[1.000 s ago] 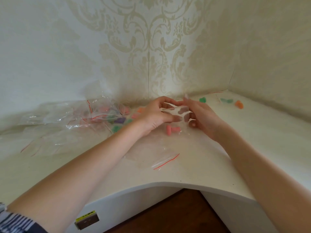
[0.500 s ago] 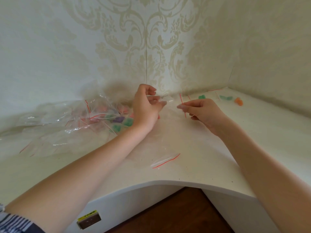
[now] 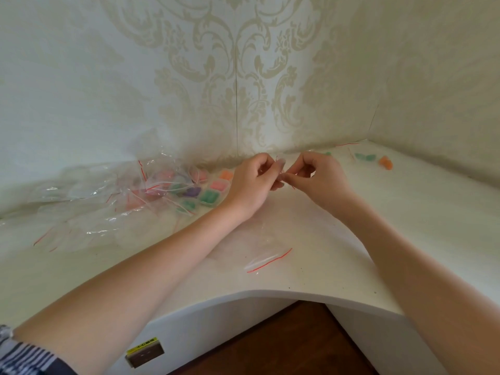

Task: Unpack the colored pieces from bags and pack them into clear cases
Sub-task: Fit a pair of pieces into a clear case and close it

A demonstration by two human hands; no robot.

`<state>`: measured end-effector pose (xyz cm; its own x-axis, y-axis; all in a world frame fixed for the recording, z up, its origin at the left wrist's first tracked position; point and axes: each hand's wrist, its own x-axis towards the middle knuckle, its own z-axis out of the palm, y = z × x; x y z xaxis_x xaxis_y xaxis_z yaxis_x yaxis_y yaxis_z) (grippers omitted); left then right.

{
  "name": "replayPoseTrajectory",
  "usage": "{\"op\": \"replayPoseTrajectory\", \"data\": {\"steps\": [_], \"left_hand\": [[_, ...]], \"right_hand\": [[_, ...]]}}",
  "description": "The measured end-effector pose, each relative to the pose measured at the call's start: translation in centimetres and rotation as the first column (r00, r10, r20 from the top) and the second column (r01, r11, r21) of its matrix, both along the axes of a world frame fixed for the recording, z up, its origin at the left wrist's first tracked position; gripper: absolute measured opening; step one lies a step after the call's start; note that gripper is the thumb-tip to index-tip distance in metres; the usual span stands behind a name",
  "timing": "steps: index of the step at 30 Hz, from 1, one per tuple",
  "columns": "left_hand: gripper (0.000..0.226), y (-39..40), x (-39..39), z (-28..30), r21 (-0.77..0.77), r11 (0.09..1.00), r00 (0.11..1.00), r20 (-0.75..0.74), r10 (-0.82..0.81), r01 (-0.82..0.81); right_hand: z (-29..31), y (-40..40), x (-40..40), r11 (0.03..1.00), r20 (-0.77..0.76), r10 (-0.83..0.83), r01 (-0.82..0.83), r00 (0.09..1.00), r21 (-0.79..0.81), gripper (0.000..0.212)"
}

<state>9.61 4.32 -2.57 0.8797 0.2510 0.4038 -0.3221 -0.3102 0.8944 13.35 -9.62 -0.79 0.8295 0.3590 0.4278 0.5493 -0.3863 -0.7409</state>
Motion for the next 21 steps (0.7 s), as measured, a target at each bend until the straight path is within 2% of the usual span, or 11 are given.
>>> {"op": "replayPoseTrajectory", "data": {"steps": [5, 9, 11, 16, 19, 21], "left_hand": [[0.026, -0.1, 0.0, 0.1, 0.010, 0.999, 0.999, -0.010, -0.034, 0.034], [0.025, 0.0, -0.1, 0.0, 0.126, 0.992, 0.999, 0.054, 0.010, -0.016], [0.022, -0.2, -0.2, -0.1, 0.196, 0.980, 0.996, 0.088, 0.014, -0.031], [0.022, -0.5, -0.4, -0.2, 0.365, 0.928, 0.994, 0.108, 0.031, -0.068], [0.025, -0.7, -0.5, 0.0, 0.459, 0.883, 0.992, 0.119, 0.046, -0.096], [0.025, -0.7, -0.6, 0.1, 0.526, 0.841, 0.989, 0.133, 0.062, -0.124]], "right_hand": [[-0.2, 0.1, 0.0, 0.997, -0.051, 0.067, -0.068, 0.996, -0.030, 0.022], [0.1, 0.5, -0.5, 0.989, -0.180, 0.147, -0.140, 0.973, 0.049, 0.022], [-0.2, 0.8, -0.6, 0.991, -0.199, 0.133, -0.127, 0.971, 0.041, 0.023], [-0.4, 0.7, -1.1, 0.976, 0.067, 0.103, -0.088, 0.992, -0.201, 0.032], [-0.4, 0.9, -1.3, 0.964, 0.186, 0.046, 0.005, 0.981, -0.266, 0.034], [-0.6, 1.2, -1.5, 0.953, 0.233, 0.006, 0.065, 0.973, -0.295, 0.027]]}}
